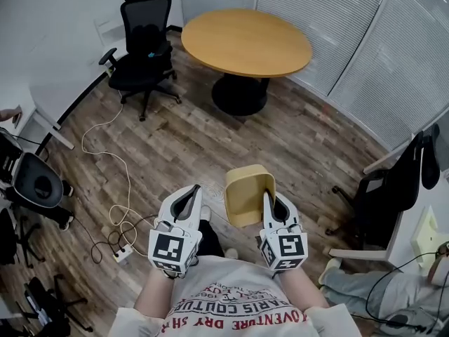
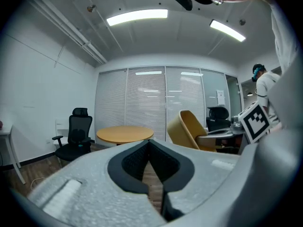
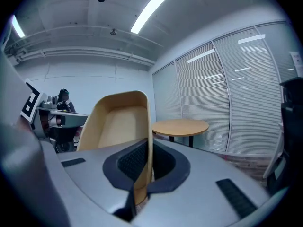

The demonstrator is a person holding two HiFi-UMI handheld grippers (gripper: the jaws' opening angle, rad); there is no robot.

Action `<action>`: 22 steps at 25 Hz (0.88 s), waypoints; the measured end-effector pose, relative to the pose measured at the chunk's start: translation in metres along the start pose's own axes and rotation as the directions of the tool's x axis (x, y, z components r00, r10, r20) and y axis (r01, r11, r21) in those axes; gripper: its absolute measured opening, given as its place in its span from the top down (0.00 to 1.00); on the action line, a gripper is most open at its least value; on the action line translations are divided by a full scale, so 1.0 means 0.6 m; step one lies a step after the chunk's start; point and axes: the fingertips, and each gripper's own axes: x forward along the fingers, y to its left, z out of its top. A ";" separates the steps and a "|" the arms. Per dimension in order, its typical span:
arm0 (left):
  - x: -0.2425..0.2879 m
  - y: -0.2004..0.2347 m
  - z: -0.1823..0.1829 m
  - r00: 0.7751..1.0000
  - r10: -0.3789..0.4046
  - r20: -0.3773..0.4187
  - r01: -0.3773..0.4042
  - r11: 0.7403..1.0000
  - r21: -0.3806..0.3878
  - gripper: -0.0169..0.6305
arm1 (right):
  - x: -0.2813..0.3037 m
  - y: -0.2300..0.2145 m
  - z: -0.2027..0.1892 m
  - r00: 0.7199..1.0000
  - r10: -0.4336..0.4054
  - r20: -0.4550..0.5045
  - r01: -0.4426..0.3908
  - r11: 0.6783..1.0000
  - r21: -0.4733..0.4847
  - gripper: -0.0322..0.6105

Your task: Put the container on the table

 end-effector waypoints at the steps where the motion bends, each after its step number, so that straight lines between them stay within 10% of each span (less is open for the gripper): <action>1: 0.008 0.005 -0.001 1.000 -0.008 -0.003 0.008 1.000 0.001 0.98 | 0.009 -0.001 0.000 1.000 -0.004 -0.005 0.004 1.000 0.004 0.93; 22: 0.268 0.302 0.059 0.992 -0.117 0.036 0.118 0.993 -0.022 0.98 | 0.356 -0.006 0.087 0.990 -0.139 -0.038 0.140 0.990 0.029 0.93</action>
